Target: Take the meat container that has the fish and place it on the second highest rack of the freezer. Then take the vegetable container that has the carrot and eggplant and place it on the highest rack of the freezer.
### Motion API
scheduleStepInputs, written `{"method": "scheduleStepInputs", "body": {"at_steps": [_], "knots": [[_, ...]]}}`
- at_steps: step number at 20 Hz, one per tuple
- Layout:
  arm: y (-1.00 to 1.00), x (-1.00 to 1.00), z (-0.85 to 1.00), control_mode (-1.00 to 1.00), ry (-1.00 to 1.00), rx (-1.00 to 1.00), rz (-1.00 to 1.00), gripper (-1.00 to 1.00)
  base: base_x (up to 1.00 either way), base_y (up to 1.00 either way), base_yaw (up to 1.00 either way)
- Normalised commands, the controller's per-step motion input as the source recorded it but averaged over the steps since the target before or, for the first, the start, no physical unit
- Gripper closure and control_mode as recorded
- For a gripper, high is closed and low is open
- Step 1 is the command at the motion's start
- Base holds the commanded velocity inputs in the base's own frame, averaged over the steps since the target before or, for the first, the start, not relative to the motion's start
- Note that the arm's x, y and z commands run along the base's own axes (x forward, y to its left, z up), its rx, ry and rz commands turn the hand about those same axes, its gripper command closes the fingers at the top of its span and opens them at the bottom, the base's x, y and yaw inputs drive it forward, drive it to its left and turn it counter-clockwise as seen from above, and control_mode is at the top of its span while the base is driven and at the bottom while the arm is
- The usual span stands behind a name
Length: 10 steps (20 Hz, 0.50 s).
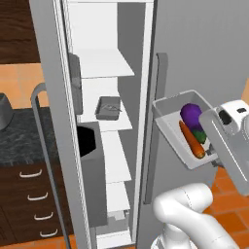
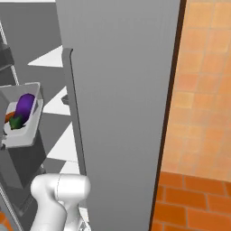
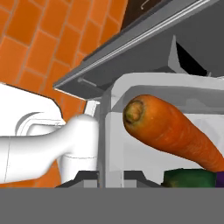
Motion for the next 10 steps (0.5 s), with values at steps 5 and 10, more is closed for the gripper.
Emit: {"method": "scheduleStepInputs", "body": {"at_steps": [5, 10], "knots": [[0.00, 0.00, 0.00, 1.00, 0.00, 0.00, 0.00, 1.00, 0.27, 0.02, 0.13], [0.01, 0.04, 0.04, -1.00, 0.00, 0.01, 0.01, 1.00, 0.00, 0.14, 0.08]]}}
